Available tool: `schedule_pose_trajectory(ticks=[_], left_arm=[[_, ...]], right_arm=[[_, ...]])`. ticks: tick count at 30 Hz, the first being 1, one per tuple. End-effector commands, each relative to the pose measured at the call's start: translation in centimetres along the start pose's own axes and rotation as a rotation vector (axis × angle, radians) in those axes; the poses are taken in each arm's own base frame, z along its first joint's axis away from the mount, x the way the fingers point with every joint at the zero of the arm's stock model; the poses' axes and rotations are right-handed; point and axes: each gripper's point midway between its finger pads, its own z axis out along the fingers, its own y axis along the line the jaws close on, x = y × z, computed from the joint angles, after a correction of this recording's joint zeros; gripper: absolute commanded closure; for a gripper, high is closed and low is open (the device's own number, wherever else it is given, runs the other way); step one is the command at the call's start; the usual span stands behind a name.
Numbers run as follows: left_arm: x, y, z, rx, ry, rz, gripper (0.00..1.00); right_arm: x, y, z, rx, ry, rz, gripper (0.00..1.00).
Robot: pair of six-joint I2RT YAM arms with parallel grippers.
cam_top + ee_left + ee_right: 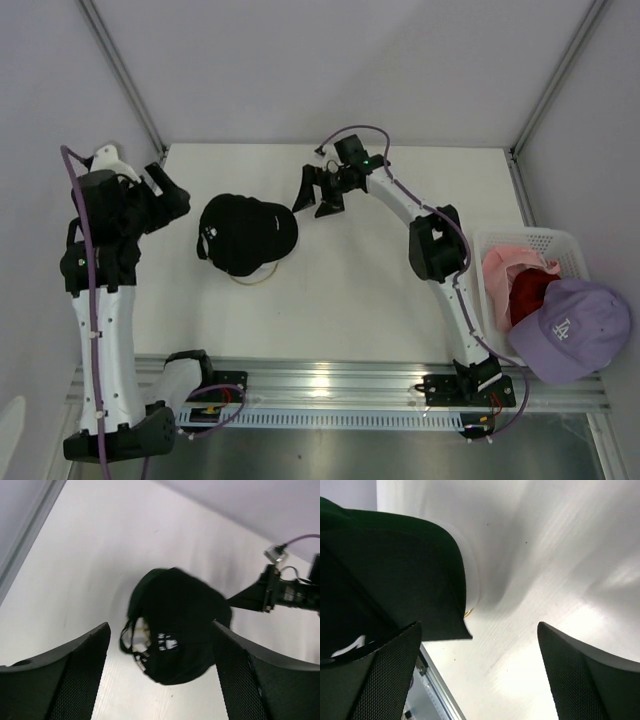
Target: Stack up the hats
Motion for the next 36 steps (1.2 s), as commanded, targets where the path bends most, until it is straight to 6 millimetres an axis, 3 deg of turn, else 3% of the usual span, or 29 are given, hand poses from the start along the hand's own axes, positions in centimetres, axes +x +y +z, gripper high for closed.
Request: schedule_pose_trajectory(ticks=[1,3,4,6,7,8,9,10,11,12,13,14,15,16,17,18,19,20,21,23,25,26,29,30,33,36], left_arm=[[-2.7,-4.6,-2.4,0.249,-0.06,0.132,0.16],[-3.4,-7.0,-3.4,0.381,-0.078,0.197,0.14],[-3.2,-7.8,-3.6,0.418,-0.066,0.214,0.12],[-3.3,-9.1,-2.9,0.425,-0.038,0.258,0.09],[-3.5,-10.0,-3.4,0.432,-0.037,0.273,0.06],[-3.2,-10.0,-2.0,0.39,-0.014,0.281,0.04],[-3.1,-10.1,-1.6,0.376,-0.006,0.272,0.01],[-3.3,-10.3,-1.4,0.37,-0.008,0.26,0.0],[-3.3,-10.5,-1.2,0.372,-0.005,0.251,0.0],[-3.3,-10.6,-0.9,0.374,0.001,0.237,0.0],[-3.3,-10.7,-0.8,0.376,0.0,0.232,0.0],[-3.3,-11.0,-1.0,0.391,-0.001,0.232,0.0],[-3.5,-11.1,-1.2,0.398,-0.008,0.238,0.0],[-3.4,-11.1,-1.4,0.399,-0.006,0.239,0.0],[-3.3,-11.1,-1.5,0.402,-0.004,0.25,0.01],[-3.2,-11.0,-1.6,0.404,-0.001,0.256,0.0],[-3.0,-10.8,-1.6,0.397,0.007,0.259,0.01],[-2.8,-10.6,-1.5,0.39,0.012,0.269,0.01],[-2.6,-10.3,-1.5,0.378,0.022,0.273,0.0],[-2.2,-9.9,-1.1,0.356,0.039,0.267,0.01],[-1.8,-10.0,-1.2,0.368,0.053,0.255,0.0],[-1.5,-10.1,-1.1,0.372,0.06,0.246,0.0],[-0.8,-9.9,-1.0,0.375,0.08,0.245,0.01],[-0.7,-9.8,-1.1,0.373,0.081,0.247,0.0],[0.0,-9.3,-1.2,0.361,0.096,0.246,0.0],[0.8,-9.0,-1.2,0.36,0.119,0.244,0.0]], right_arm=[[-6.9,7.5,-10.8,-0.033,-0.258,-0.178,0.0],[-8.1,7.5,-14.0,-0.011,-0.321,-0.173,0.0],[-8.5,9.0,-16.4,-0.005,-0.366,-0.197,0.01],[-8.9,8.4,-18.5,0.079,-0.429,-0.216,0.0],[-8.8,9.6,-20.8,0.116,-0.473,-0.235,0.0],[-8.8,9.7,-22.0,0.17,-0.499,-0.233,0.0],[-9.6,9.2,-24.2,0.285,-0.571,-0.238,0.0],[-8.7,8.4,-25.7,0.375,-0.574,-0.205,0.0],[-8.3,8.9,-28.9,0.461,-0.637,-0.196,0.01],[-8.2,7.1,-32.1,0.637,-0.717,-0.15,0.01],[-6.6,4.9,-33.7,0.743,-0.713,-0.072,0.0],[-5.0,5.4,-37.4,0.802,-0.786,-0.028,0.0],[-3.7,3.8,-40.0,0.899,-0.836,0.05,0.01],[-1.0,-0.2,-41.8,0.976,-0.839,0.228,0.0],[1.4,0.0,-45.2,1.002,-0.919,0.298,0.0],[3.4,-1.6,-47.7,1.086,-0.976,0.387,0.0],[6.6,-5.0,-49.3,1.177,-0.976,0.52,0.0],[8.6,-4.3,-51.2,1.201,-1.029,0.541,0.0],[10.5,-5.1,-53.2,1.283,-1.062,0.591,0.0],[13.5,-6.2,-54.3,1.347,-1.046,0.656,0.0],[14.9,-6.1,-54.1,1.311,-1.043,0.683,0.0],[16.2,-7.5,-53.0,1.322,-1.01,0.727,0.01],[18.2,-9.3,-51.2,1.315,-0.982,0.817,0.01],[19.6,-10.9,-49.9,1.339,-0.953,0.881,0.0],[20.4,-13.9,-47.5,1.289,-0.941,0.903,0.0],[19.3,-14.8,-46.4,1.181,-0.993,0.872,0.05]])
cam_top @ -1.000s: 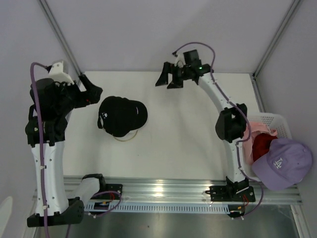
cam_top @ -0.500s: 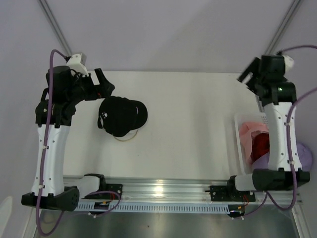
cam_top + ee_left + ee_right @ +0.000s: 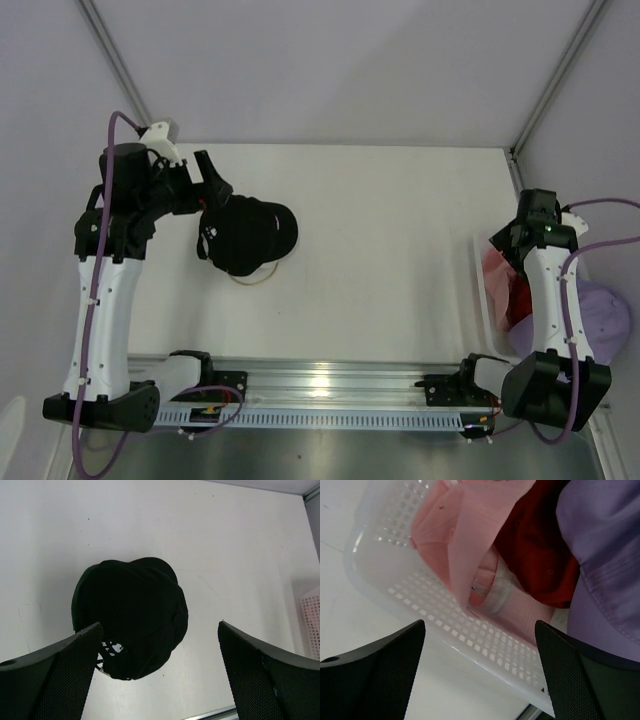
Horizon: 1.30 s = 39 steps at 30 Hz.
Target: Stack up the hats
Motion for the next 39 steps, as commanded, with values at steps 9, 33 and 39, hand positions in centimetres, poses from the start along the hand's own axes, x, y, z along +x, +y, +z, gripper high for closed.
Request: schedule_pose_trajectory(ticks=[9,33,39], left_arm=[[1.0,0.4,-0.1,-0.018,0.019,0.008,0.01],[-0.6,-2.1,-1.1,0.099,-0.027,0.001,0.0],[-2.0,-4.9,-2.5,0.236,-0.071,0.002,0.01]], right_arm=[[0.2,2.3,4.1,-0.102,-0.029,0.061,0.09],[-9.3,10.0,-12.7,-0.729,-0.298,-0.13,1.0],[-8.8,14.8,-24.4,-1.311,-0.351,-0.282,1.0]])
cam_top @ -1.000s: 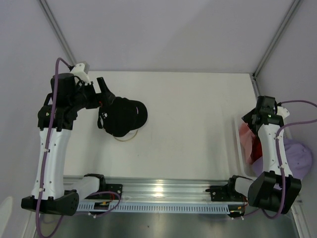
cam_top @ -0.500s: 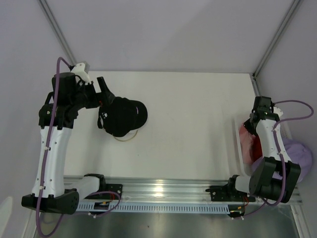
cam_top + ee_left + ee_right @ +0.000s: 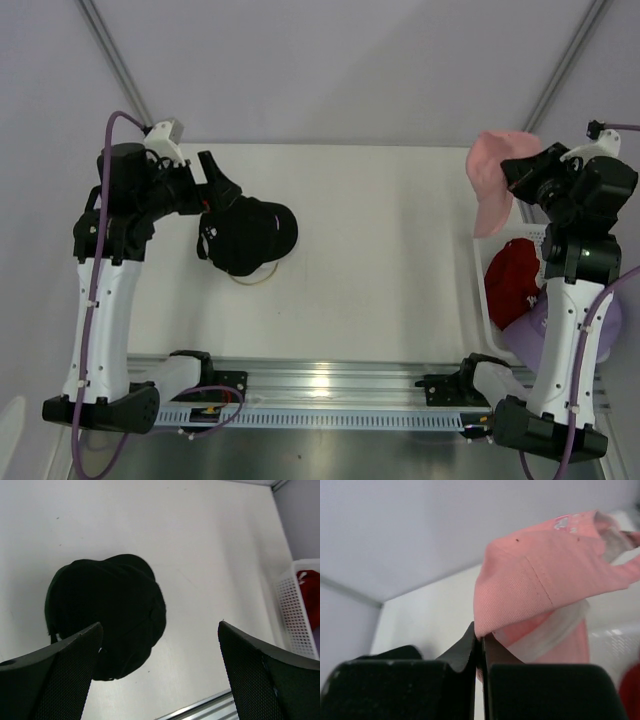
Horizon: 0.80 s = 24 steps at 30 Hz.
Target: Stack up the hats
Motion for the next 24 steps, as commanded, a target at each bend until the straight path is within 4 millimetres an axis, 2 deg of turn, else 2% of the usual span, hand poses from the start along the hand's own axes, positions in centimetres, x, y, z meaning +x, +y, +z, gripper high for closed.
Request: schedule_pose_trajectory(ticks=[1,2,3,4,5,6,7,8,9,10,11,12,13,15,16,17,18,20,21,23,24], left_arm=[[-2.9,-4.1,-2.1,0.176,-0.105,0.027,0.0],[-3.0,-4.5,-2.2,0.194,-0.107,0.026,0.01],[-3.1,-4.8,-2.3,0.212,-0.105,0.023,0.0],[-3.0,-5.5,-2.5,0.249,-0.1,0.018,0.01],[-3.4,-6.0,-2.6,0.277,-0.108,0.023,0.0],[-3.5,-6.6,-2.8,0.311,-0.11,0.03,0.01],[-3.1,-8.1,-3.3,0.407,-0.091,0.054,0.01],[-3.5,-9.0,-3.6,0.461,-0.112,0.085,0.01],[-3.7,-9.7,-4.1,0.508,-0.122,0.108,0.0],[-3.9,-10.3,-4.4,0.548,-0.134,0.136,0.0],[-4.3,-11.0,-4.9,0.594,-0.157,0.173,0.01],[-4.5,-11.3,-5.0,0.607,-0.166,0.19,0.01],[-5.1,-11.6,-5.4,0.619,-0.193,0.237,0.0],[-6.0,-11.4,-5.1,0.6,-0.209,0.26,0.01],[-6.1,-11.2,-4.9,0.596,-0.213,0.297,0.0],[-6.1,-11.1,-4.6,0.594,-0.208,0.31,0.01],[-6.2,-11.2,-4.8,0.594,-0.208,0.328,0.01],[-6.0,-10.6,-4.2,0.569,-0.211,0.369,0.0],[-5.7,-10.4,-4.0,0.548,-0.2,0.372,0.0],[-5.1,-10.1,-4.1,0.53,-0.197,0.404,0.0],[-4.9,-9.7,-3.9,0.504,-0.195,0.398,0.01]], right_arm=[[-1.1,8.4,-1.9,-0.471,0.004,-0.071,1.0],[-1.9,10.9,-2.9,-0.63,-0.028,-0.104,1.0],[-0.9,11.8,-2.9,-0.71,0.026,-0.012,1.0],[-0.5,12.9,-2.6,-0.791,0.052,0.01,1.0],[-0.6,14.8,-3.7,-0.928,0.048,-0.039,1.0],[0.8,16.7,-4.2,-1.014,0.115,-0.02,1.0],[1.7,17.8,-3.6,-1.073,0.168,-0.038,1.0],[2.6,19.1,-3.7,-1.123,0.206,-0.059,1.0],[4.6,21.8,-4.9,-1.236,0.256,-0.117,1.0],[4.6,23.8,-6.7,-1.341,0.275,-0.186,1.0],[6.4,24.9,-5.9,-1.382,0.357,-0.191,1.0],[7.2,26.1,-6.5,-1.44,0.392,-0.223,1.0],[8.4,28.3,-7.9,-1.551,0.451,-0.285,1.0],[9.0,29.6,-8.6,-1.64,0.508,-0.326,1.0],[8.3,30.5,-10.1,-1.715,0.527,-0.347,1.0],[8.2,31.0,-9.9,-1.742,0.536,-0.345,1.0],[9.0,31.4,-8.6,-1.756,0.579,-0.324,1.0],[8.9,32.3,-9.1,-1.811,0.595,-0.312,1.0],[9.7,32.7,-8.2,-1.815,0.616,-0.295,1.0],[10.3,33.6,-8.5,-1.849,0.642,-0.289,1.0],[11.4,33.9,-7.5,-1.848,0.675,-0.276,1.0]])
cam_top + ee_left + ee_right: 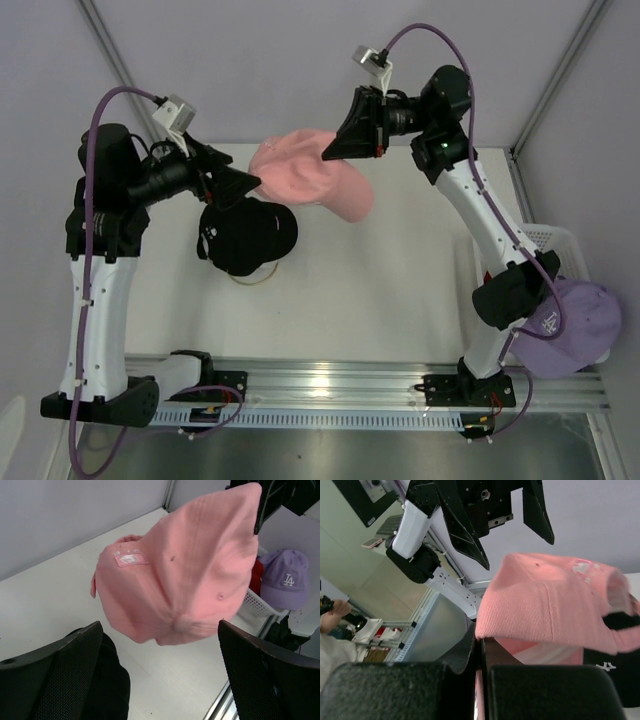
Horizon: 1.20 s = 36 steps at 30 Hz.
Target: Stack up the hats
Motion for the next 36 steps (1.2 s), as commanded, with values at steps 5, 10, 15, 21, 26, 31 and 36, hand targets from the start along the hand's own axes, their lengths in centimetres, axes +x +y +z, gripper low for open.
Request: schedule_pose_trajectory(ticks=[5,10,15,21,26,31,36], left_arm=[[1.1,-1.9,-1.0,0.038,-0.008,0.176,0.02],[2.6,-0.5,-0.2,-0.01,0.051,0.186,0.08],[4.6,4.0,0.0,-0.212,0.13,0.178,0.1],[6.0,5.6,0.4,-0.267,0.155,0.159,0.12],[5.6,4.6,2.0,-0.169,0.121,0.107,0.46],[2.0,2.1,2.0,-0.094,-0.065,0.127,0.99],[-0.9,2.7,-0.2,-0.244,-0.16,0.069,0.99]], right_arm=[[1.6,-1.3,3.4,-0.16,0.086,0.002,1.0],[1.0,-2.0,4.3,-0.19,0.097,0.006,1.0],[0.7,-1.7,4.3,-0.191,0.097,-0.02,1.0],[0.4,-1.5,4.3,-0.186,0.088,-0.024,1.0],[0.9,-1.3,4.9,-0.203,0.101,-0.015,1.0],[1.3,-1.9,5.0,-0.192,0.089,0.005,1.0],[-0.2,-7.1,2.3,0.009,-0.037,0.102,0.98]])
